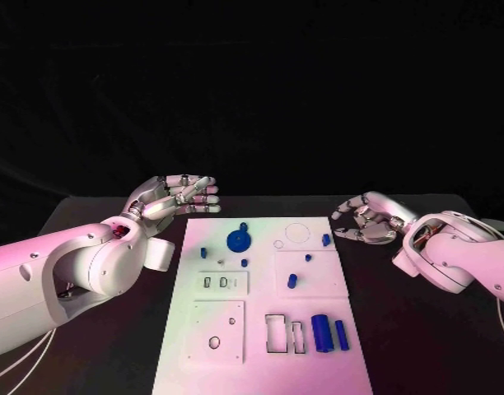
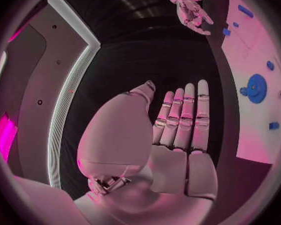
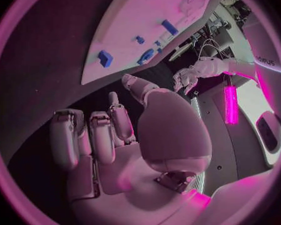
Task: Assemble the parts on the task board
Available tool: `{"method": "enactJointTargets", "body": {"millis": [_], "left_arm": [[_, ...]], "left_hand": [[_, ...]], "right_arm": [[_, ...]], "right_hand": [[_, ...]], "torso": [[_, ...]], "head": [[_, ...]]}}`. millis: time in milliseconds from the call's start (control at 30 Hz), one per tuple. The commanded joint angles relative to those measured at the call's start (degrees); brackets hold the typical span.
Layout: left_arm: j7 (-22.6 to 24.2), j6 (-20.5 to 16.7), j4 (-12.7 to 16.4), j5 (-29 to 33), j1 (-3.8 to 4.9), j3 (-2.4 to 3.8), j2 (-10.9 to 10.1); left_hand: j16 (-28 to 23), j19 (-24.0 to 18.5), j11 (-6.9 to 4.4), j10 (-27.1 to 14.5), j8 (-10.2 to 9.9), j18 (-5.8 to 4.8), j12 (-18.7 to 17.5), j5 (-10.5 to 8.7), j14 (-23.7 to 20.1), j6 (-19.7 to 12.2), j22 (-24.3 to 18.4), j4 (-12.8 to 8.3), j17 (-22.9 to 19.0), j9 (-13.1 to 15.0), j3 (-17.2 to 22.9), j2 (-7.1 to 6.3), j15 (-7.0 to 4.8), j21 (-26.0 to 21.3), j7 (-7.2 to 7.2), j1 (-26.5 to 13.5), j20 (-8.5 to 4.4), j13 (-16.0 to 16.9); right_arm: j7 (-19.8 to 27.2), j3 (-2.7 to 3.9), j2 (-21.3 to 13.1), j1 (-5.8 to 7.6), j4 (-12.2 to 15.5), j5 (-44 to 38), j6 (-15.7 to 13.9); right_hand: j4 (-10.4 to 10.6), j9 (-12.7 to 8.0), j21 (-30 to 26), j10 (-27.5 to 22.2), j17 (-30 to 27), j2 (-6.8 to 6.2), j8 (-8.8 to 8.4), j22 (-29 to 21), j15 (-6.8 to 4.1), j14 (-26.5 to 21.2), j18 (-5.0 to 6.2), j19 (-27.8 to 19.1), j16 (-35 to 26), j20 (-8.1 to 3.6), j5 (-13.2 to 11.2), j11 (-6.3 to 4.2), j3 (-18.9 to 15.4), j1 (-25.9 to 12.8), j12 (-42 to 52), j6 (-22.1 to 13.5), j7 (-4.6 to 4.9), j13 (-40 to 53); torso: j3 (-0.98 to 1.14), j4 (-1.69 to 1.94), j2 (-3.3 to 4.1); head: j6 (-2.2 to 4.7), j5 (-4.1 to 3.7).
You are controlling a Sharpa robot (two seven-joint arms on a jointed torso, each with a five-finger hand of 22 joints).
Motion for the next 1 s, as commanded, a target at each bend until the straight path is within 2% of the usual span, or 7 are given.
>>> {"method": "enactJointTargets", "body": {"millis": [33, 167, 267, 467, 700, 900, 1000], "left_arm": [[0.4, 1.0, 0.0, 0.1, 0.06, 0.04, 0.1], [0.4, 1.0, -0.1, 0.1, 0.06, 0.03, 0.1], [0.4, 1.1, -0.1, 0.1, 0.06, 0.03, 0.1], [0.4, 1.1, -0.1, 0.1, 0.05, 0.03, 0.1], [0.3, 1.0, -0.1, 0.1, 0.05, 0.03, 0.1], [0.3, 1.0, 0.0, 0.1, 0.05, 0.03, 0.0], [0.3, 1.0, 0.0, 0.1, 0.06, 0.03, 0.0]], "left_hand": [[-0.2, -0.2, 0.28, -0.1, -0.2, 0.64, -0.4, -0.35, -0.4, -0.4, -0.1, -0.1, 0.1, 0.0, 0.3, 0.09, 0.12, 0.3, 1.19, 0.3, 0.25, 0.1], [-0.2, -0.2, 0.28, 0.0, -0.2, 0.64, -0.4, -0.35, -0.4, -0.4, -0.1, 0.0, 0.1, 0.0, 0.3, 0.05, 0.13, 0.3, 1.17, 0.3, 0.26, 0.1], [-0.2, -0.2, 0.28, 0.0, -0.2, 0.64, -0.4, -0.35, -0.4, -0.4, -0.1, 0.0, 0.1, 0.0, 0.3, 0.04, 0.13, 0.3, 1.17, 0.3, 0.26, 0.1], [-0.2, -0.2, 0.28, 0.0, -0.2, 0.64, -0.4, -0.35, -0.4, -0.4, -0.1, 0.0, 0.1, 0.0, 0.3, 0.04, 0.13, 0.3, 1.17, 0.3, 0.26, 0.1], [-0.2, -0.2, 0.28, 0.0, -0.2, 0.64, -0.4, -0.35, -0.4, -0.4, -0.1, 0.0, 0.1, 0.0, 0.3, 0.04, 0.13, 0.3, 1.17, 0.3, 0.26, 0.1], [-0.2, -0.2, 0.28, 0.0, -0.2, 0.64, -0.4, -0.35, -0.4, -0.4, -0.1, 0.0, 0.1, 0.0, 0.3, 0.04, 0.13, 0.3, 1.17, 0.3, 0.26, 0.1], [-0.2, -0.2, 0.28, 0.0, -0.2, 0.64, -0.4, -0.35, -0.4, -0.4, -0.1, 0.0, 0.1, 0.0, 0.3, 0.04, 0.13, 0.3, 1.17, 0.3, 0.26, 0.1]], "right_arm": [[2.9, 0.02, 0.3, -0.76, -1.3, 0.9, 2.7], [3.0, 0.01, 0.8, -1.69, -2.6, 0.8, 3.0], [2.9, 0.01, 1.4, -2.31, -3.4, 0.5, 2.8], [2.3, 0.00, 3.0, -3.18, -5.0, 0.3, 1.1], [1.8, -0.01, 4.5, -3.71, -6.6, 0.2, 0.3], [1.7, -0.03, 5.4, -3.96, -6.7, 0.3, 0.4], [1.7, -0.03, 5.7, -4.01, -6.9, 0.3, 0.5]], "right_hand": [[-0.6, -0.1, -0.2, -0.2, 14.3, -0.01, -0.52, 8.7, -0.07, 5.8, -0.15, 0.6, 0.3, -0.22, -0.2, 0.12, 0.0, 0.9, -0.3, -0.5, 0.23, -0.1], [-0.7, -0.2, -0.2, -0.2, 14.3, -0.02, -0.71, 8.6, -0.01, 5.8, -0.14, 0.6, 0.3, -0.18, -0.1, 0.19, 0.1, 1.0, -0.4, -0.7, 0.30, -0.1], [-1.0, -0.3, -0.2, -0.3, 14.3, -0.04, -1.26, 8.6, 0.15, 5.8, -0.13, 0.5, 0.3, -0.05, -0.1, 0.33, 0.1, 1.2, -0.5, -1.4, 0.48, -0.3], [-1.1, -0.4, -0.3, -0.4, 14.4, 0.04, -1.70, 8.6, 0.23, 5.8, -0.13, 0.5, 0.3, 0.03, -0.1, 0.45, 0.1, 1.2, -0.5, -1.9, 0.57, -0.3], [-1.1, -0.5, -0.3, -0.3, 14.4, 0.18, -1.85, 8.6, 0.27, 5.8, -0.12, 0.5, 0.3, 0.07, -0.1, 0.50, 0.2, 1.3, -0.4, -2.0, 0.64, -0.2], [-1.0, -0.4, -0.3, -0.1, 14.4, 0.58, -1.73, 8.7, 0.36, 5.8, -0.13, 0.6, 0.3, 0.16, -0.2, 0.59, 0.3, 1.2, -0.2, -1.5, 0.73, 0.0], [-1.0, -0.1, -0.3, 0.1, 14.5, 0.85, -1.31, 8.7, 0.40, 5.9, -0.13, 0.6, 0.3, 0.24, -0.3, 0.59, 0.3, 0.9, 0.0, -0.4, 0.71, 0.2]], "torso": [[-0.08, 0.09, 0.05], [-0.11, 0.16, 0.07], [-0.18, 0.03, 0.03], [-0.19, 0.10, 0.06], [-0.21, 0.21, 0.04], [-0.19, 0.02, 0.01], [-0.21, 0.04, 0.01]], "head": [[-0.16, -0.01], [-0.28, -0.12], [-0.43, 0.00], [-0.50, 0.02], [-0.77, 0.10], [-1.00, 0.30], [-1.06, 0.18]]}}
